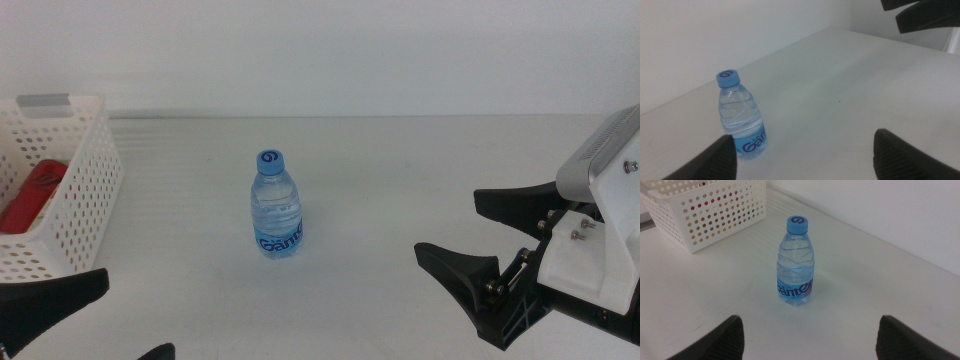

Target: Use arms to grab the bottles and put them into the dustbin to the left of the table.

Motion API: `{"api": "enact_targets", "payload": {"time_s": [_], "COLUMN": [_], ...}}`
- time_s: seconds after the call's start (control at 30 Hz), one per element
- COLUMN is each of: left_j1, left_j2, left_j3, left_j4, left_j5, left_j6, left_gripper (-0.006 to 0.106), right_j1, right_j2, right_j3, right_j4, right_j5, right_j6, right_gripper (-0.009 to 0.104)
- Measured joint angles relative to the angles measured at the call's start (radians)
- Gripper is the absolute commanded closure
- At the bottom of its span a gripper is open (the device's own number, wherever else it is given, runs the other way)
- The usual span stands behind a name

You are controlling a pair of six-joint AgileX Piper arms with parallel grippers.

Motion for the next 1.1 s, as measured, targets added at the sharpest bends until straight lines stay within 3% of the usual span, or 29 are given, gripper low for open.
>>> {"api": "enact_targets", "payload": {"time_s": [0.33, 0.67, 0.87, 1.1], "left_j1": [0.000, 0.008, 0.123, 0.192], "left_j2": [0.041, 0.387, 0.563, 0.651], "left_j3": [0.001, -0.115, -0.190, -0.194], "left_j4": [0.026, 0.027, -0.024, -0.026], "left_j5": [-0.121, -0.322, -0.400, -0.410], "left_j6": [0.000, 0.000, 0.000, 0.000], "left_gripper": [0.010, 0.010, 0.010, 0.010], "right_j1": [0.000, 0.000, 0.000, 0.000], "right_j2": [0.000, 0.000, 0.000, 0.000], "right_j3": [0.000, 0.000, 0.000, 0.000], "right_j4": [0.001, 0.001, 0.001, 0.001], "right_j5": [0.000, 0.000, 0.000, 0.005], "right_j6": [0.000, 0.000, 0.000, 0.000], "right_gripper": [0.016, 0.016, 0.016, 0.016]}}
